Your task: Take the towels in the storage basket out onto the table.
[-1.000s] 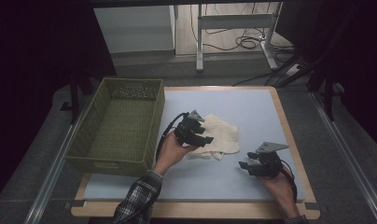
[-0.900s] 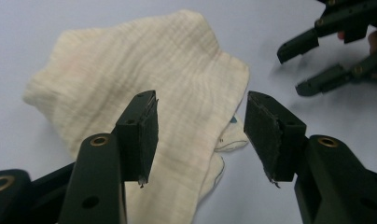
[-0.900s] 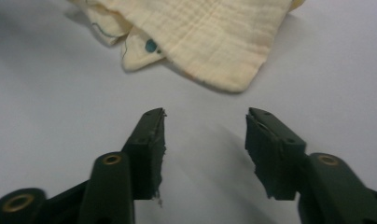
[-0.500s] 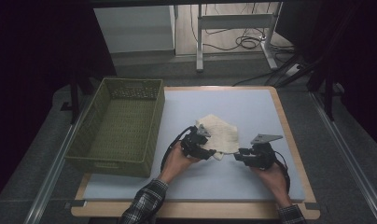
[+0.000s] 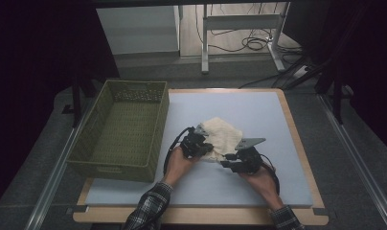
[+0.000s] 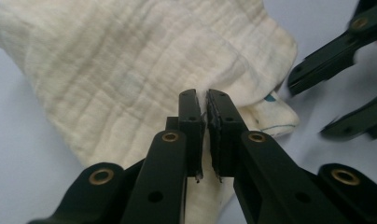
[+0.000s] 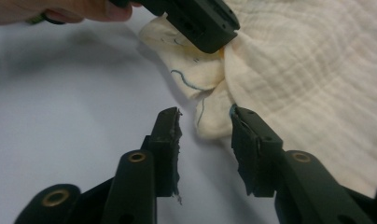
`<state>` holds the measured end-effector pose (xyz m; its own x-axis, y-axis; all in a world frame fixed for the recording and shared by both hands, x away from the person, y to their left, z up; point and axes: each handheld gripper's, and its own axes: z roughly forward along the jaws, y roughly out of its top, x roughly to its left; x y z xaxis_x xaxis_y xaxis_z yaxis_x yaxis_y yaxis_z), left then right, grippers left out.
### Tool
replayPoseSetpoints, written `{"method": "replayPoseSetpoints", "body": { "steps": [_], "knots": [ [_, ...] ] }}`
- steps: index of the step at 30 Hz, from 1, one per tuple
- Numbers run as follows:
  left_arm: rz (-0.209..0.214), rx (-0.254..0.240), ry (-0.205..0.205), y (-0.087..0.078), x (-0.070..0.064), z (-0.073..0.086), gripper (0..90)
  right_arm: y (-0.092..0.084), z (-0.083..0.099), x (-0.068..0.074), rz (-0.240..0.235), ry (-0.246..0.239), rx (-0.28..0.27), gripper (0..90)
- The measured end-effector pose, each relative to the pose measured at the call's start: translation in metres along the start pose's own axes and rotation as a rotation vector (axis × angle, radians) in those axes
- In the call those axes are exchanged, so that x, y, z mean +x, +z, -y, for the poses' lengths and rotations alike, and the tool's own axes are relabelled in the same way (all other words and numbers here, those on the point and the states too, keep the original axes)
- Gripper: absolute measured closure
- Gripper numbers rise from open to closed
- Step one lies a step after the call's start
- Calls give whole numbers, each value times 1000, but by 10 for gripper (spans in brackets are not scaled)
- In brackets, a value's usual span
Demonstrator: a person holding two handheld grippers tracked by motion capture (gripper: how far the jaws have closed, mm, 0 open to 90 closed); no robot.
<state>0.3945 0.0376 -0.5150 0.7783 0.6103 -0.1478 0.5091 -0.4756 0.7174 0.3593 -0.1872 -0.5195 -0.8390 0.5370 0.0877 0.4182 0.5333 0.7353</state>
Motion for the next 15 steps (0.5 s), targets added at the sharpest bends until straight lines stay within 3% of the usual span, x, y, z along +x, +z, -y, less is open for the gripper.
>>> {"method": "replayPoseSetpoints", "body": {
  "steps": [3, 5, 6, 11, 15],
  "knots": [
    [15, -14, -24, -2, 5, 0, 853, 14, -4, 2, 40, -27, 41, 651],
    [26, -20, -42, -3, 7, 0, 854, 17, -4, 4, 91, -62, 38, 781],
    [26, -28, -48, -3, 8, 1, 855, 18, -4, 4, 82, -56, 35, 859],
    [9, -61, -64, -9, 11, -2, 857, 11, 0, 7, 92, -61, 28, 880],
    [-10, -80, -74, -14, 13, -6, 858, -10, 8, 4, 107, -47, 7, 880]
  ]
}}
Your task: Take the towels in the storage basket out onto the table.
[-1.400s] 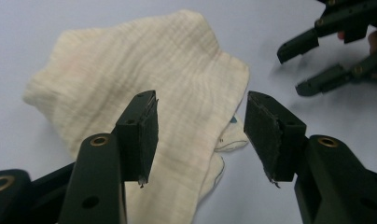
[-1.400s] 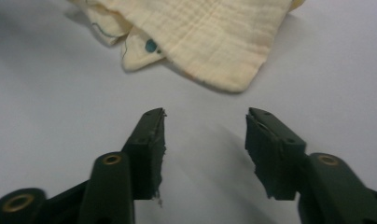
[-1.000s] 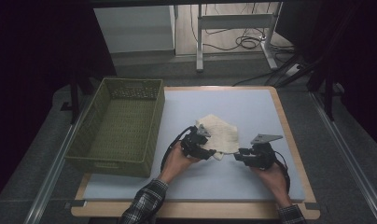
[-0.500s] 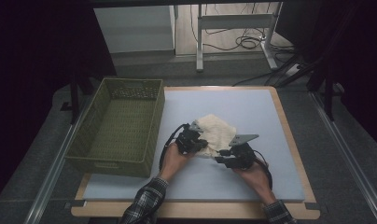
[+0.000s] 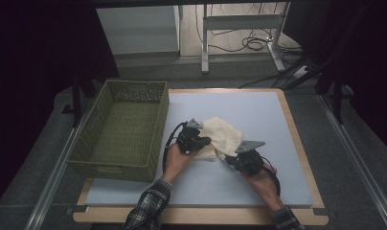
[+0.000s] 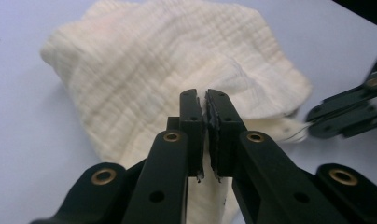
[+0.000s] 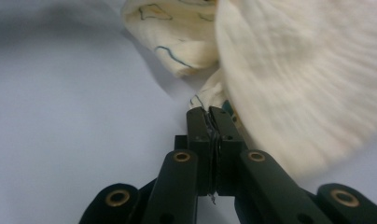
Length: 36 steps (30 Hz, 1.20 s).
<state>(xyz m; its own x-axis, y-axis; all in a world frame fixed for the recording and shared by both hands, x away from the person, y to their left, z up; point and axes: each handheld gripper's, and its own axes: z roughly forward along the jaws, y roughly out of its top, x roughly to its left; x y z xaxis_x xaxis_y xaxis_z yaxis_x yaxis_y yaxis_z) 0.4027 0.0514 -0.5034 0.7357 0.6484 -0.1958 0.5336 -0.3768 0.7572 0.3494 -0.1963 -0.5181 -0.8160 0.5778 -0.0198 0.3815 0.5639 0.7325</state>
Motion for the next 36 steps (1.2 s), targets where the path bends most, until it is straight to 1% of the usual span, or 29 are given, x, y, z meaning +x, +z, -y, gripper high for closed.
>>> {"method": "replayPoseSetpoints", "body": {
  "steps": [2, 4, 6, 10, 12, 15, 19, 20, 22, 23, 25, 26, 29, 31, 32, 33, 36],
  "knots": [
    [-16, -13, -3, -3, 1, -2, 857, -13, 5, -5, 9, 13, -9, 880],
    [-24, -24, -9, -5, 2, -4, 857, -27, 12, -10, 28, 24, -13, 880],
    [-40, -29, -14, -7, 4, -6, 857, -41, 20, -17, 45, 38, -16, 880],
    [-67, -38, -25, -9, 9, -8, 857, -67, 38, -32, 81, 90, -31, 880],
    [-76, -41, -32, -9, 11, -9, 857, -78, 47, -39, 96, 118, -35, 880],
    [-96, -44, -36, -10, 14, -9, 857, -92, 59, -49, 121, 146, -31, 880],
    [-141, -45, -46, -11, 18, -9, 857, -111, 73, -60, 168, 178, -30, 879],
    [-153, -42, -59, -11, 20, -9, 857, -115, 76, -63, 175, 192, -36, 879],
    [-163, -25, -80, -8, 26, -8, 853, -119, 82, -70, 178, 221, -39, 879],
    [-160, -16, -98, -7, 28, -8, 839, -118, 85, -72, 169, 238, -35, 876],
    [-156, -16, -117, -6, 30, -6, 759, -113, 87, -73, 147, 255, -18, 859],
    [-154, -18, -119, -6, 30, -5, 745, -111, 87, -73, 142, 254, -23, 838],
    [-168, -28, -103, -12, 25, -6, 656, -112, 83, -72, 134, 256, -48, 766],
    [-153, -47, -102, -18, 21, -8, 613, -115, 79, -72, 129, 253, -60, 750],
    [-148, -51, -95, -20, 18, -9, 604, -116, 76, -72, 128, 252, -63, 745],
    [-142, -52, -83, -23, 15, -10, 591, -117, 74, -72, 126, 251, -64, 740],
    [-106, -46, -52, -26, 5, -10, 568, -116, 70, -72, 124, 237, -61, 719]
  ]
}}
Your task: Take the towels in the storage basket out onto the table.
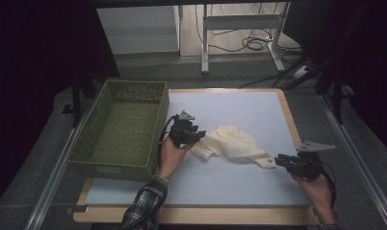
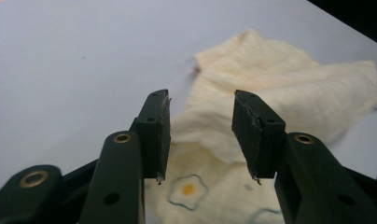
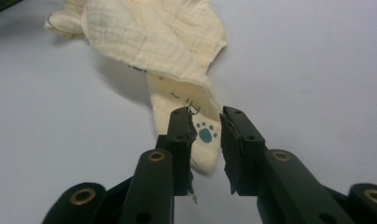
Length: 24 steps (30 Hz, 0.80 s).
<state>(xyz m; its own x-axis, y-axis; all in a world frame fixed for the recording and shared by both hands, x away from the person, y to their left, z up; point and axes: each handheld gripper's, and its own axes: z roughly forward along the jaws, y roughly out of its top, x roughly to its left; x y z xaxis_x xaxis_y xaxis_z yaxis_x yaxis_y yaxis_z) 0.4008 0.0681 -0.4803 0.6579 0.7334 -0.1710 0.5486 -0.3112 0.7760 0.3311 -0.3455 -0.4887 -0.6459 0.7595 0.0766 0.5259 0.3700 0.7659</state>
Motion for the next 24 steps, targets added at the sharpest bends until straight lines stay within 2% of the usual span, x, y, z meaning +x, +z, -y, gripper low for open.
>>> {"method": "replayPoseSetpoints", "body": {
  "steps": [4, 8, 11, 15, 16, 17, 18, 20, 22, 24],
  "knots": [
    [73, 14, 38, 2, -12, 7, 545, 6, 1, -1, -1, 5, 8, 682],
    [89, 61, 56, 17, -19, 16, 497, 14, 5, -3, 3, 14, 18, 612],
    [80, 86, 55, 32, -19, 20, 465, 20, 7, -2, 7, 10, 24, 568],
    [79, 128, 42, 53, -17, 24, 474, 31, 9, 2, 21, -7, 54, 565],
    [74, 135, 49, 57, -17, 25, 501, 35, 10, 3, 30, -16, 71, 583],
    [69, 115, 57, 58, -18, 26, 529, 37, 11, 6, 47, -34, 72, 624],
    [70, 114, 52, 59, -18, 26, 586, 38, 12, 8, 47, -45, 63, 695],
    [92, 119, 37, 58, -17, 25, 727, 38, 12, 9, 6, -34, 67, 842],
    [93, 112, 43, 55, -17, 25, 838, 38, 11, 11, 7, -39, 71, 872],
    [97, 94, 46, 49, -18, 22, 855, 36, 8, 13, 12, -50, 84, 878]
  ]
}}
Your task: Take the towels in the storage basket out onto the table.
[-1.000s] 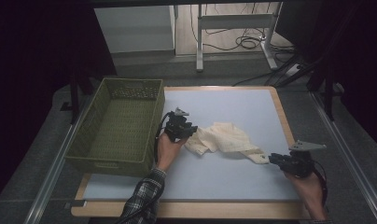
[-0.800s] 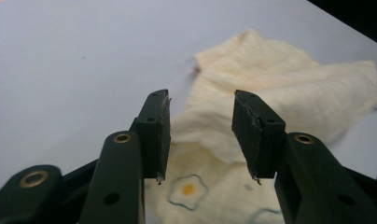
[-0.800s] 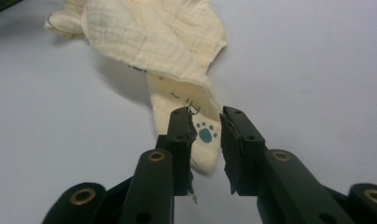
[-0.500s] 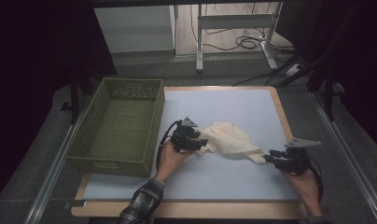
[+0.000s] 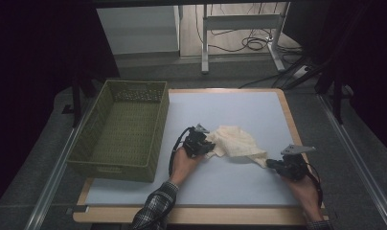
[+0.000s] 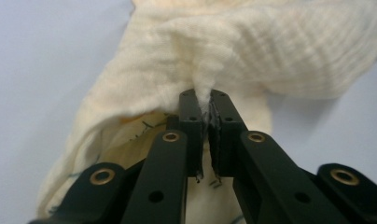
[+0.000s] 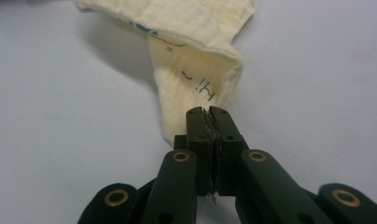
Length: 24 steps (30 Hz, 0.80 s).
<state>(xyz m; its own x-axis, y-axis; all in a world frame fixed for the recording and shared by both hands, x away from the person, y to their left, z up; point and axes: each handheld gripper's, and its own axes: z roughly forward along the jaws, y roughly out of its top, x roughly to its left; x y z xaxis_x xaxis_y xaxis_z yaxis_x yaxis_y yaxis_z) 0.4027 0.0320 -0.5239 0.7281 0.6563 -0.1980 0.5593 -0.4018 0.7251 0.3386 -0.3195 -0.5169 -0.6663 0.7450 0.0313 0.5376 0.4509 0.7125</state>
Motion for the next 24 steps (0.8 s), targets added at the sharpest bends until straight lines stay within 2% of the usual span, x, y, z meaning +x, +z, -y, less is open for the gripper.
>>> {"method": "replayPoseSetpoints", "body": {
  "steps": [2, 5, 10, 14, 16, 17, 18, 19, 20, 21, 23, 24],
  "knots": [
    [1, -22, -3, -9, 0, -5, 855, -5, -3, -1, -8, -2, -19, 877],
    [10, -70, -19, -24, 5, -14, 853, -15, -11, -5, 7, -5, -46, 877],
    [-15, -140, -50, -44, 18, -29, 852, -30, -39, -17, 39, -17, -94, 877],
    [-58, -165, -68, -53, 32, -46, 854, -30, -77, -31, 54, -19, -119, 877],
    [-95, -172, -83, -53, 41, -56, 854, -23, -100, -38, 77, -27, -116, 876],
    [-142, -155, -121, -51, 52, -65, 851, -18, -112, -43, 86, -31, -118, 874],
    [-142, -155, -121, -51, 52, -65, 731, -18, -112, -43, 86, -31, -118, 874],
    [-162, -150, -149, -49, 56, -66, 731, -6, -133, -56, 111, -17, -118, 779],
    [-168, -147, -168, -48, 58, -66, 660, -1, -140, -62, 121, 18, -108, 715],
    [-172, -149, -172, -48, 57, -65, 637, 2, -144, -66, 122, 44, -103, 709],
    [-162, -138, -146, -47, 53, -61, 611, 3, -147, -67, 107, 56, -121, 707],
    [-160, -127, -134, -46, 50, -58, 600, 3, -145, -64, 79, 58, -128, 707]
  ]
}}
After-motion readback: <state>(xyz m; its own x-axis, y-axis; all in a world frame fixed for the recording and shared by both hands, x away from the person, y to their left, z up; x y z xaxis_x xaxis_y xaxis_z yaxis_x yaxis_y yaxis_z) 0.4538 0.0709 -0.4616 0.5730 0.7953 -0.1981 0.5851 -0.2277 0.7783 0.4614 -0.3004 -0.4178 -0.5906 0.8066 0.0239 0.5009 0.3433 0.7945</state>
